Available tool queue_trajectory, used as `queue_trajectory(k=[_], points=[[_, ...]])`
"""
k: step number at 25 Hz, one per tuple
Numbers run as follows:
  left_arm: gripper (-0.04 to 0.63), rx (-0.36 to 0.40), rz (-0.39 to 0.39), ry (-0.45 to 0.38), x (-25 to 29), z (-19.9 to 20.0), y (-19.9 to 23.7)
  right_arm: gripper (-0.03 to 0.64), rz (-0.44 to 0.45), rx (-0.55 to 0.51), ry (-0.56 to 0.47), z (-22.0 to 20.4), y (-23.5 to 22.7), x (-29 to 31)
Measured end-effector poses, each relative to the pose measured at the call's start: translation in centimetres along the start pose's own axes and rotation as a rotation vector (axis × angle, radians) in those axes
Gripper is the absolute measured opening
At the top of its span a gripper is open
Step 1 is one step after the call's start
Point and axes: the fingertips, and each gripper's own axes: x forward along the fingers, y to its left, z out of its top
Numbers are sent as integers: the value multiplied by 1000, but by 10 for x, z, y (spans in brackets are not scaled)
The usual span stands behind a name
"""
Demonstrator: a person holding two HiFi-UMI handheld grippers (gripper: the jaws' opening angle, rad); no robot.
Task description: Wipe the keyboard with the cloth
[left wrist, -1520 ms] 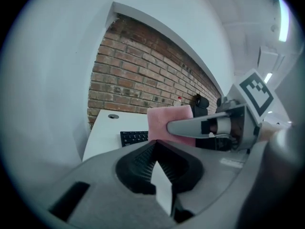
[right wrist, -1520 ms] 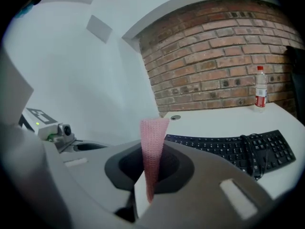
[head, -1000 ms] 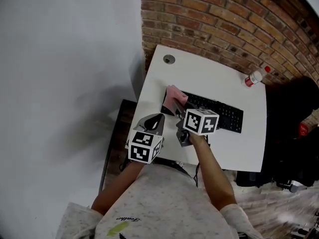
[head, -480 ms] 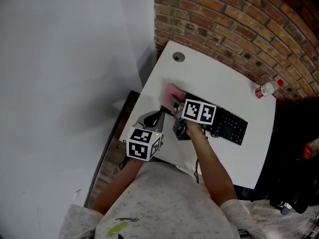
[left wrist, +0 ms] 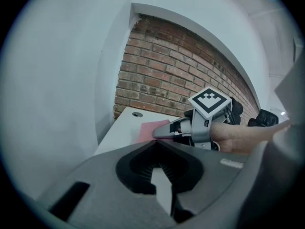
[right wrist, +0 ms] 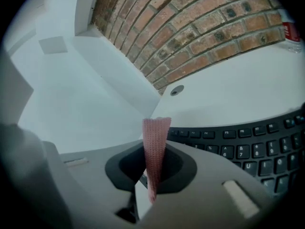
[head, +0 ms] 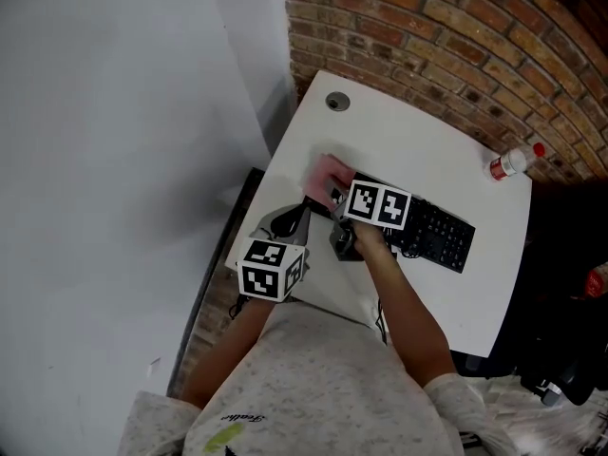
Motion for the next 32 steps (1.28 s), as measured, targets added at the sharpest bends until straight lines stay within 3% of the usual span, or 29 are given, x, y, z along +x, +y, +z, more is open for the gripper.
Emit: queue_trajectory(k=[32], points=[[-5,102,-192,45,40,1,-71,14,-192,27,-84,5,-75,-89]])
